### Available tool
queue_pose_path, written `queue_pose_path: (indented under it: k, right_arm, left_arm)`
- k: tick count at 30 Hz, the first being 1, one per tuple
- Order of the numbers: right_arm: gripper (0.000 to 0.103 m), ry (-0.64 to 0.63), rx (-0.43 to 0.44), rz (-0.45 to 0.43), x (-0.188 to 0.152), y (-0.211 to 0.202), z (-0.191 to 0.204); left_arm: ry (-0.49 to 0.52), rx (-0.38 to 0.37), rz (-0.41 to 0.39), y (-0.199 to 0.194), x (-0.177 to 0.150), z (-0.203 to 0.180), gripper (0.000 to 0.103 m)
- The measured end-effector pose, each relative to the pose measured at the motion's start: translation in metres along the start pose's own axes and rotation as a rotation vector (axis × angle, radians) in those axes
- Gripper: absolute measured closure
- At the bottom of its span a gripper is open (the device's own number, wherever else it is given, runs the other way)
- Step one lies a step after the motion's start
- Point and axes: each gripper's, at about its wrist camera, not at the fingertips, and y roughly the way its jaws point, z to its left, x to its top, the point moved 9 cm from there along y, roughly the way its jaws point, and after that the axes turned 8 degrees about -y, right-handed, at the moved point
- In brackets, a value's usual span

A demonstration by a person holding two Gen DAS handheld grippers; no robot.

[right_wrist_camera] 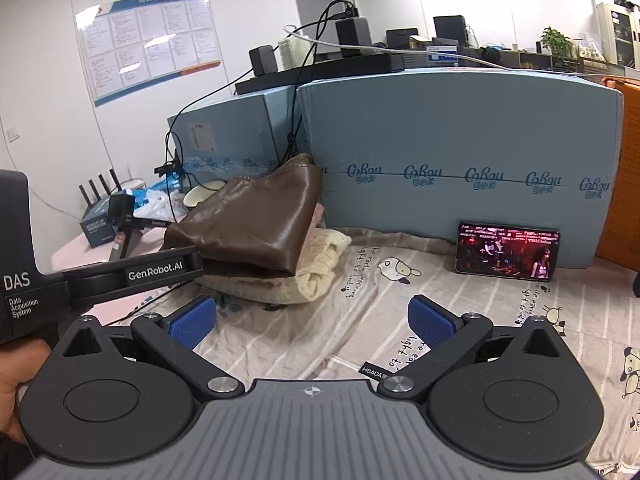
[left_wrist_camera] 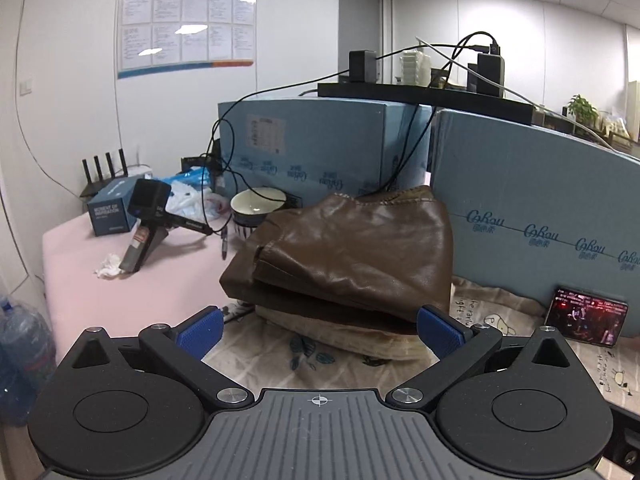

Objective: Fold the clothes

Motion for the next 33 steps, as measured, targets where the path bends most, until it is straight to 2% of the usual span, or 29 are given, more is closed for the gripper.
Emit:
queue_pose_path:
  k: [9,33]
  right_arm:
    - [0.000,0.038,-0.036,-0.030,0.000,0.002,-0.007]
    - [0.000,0.009,-0.060,-0.001,-0.008,0.004,-0.005]
  left_arm:
    - [-0.013,0.059,0.013,0.001,-0.006,0.016,0.000]
    - [0.014,0.040,0.034,-0.001,-0.016,0.007,0.000]
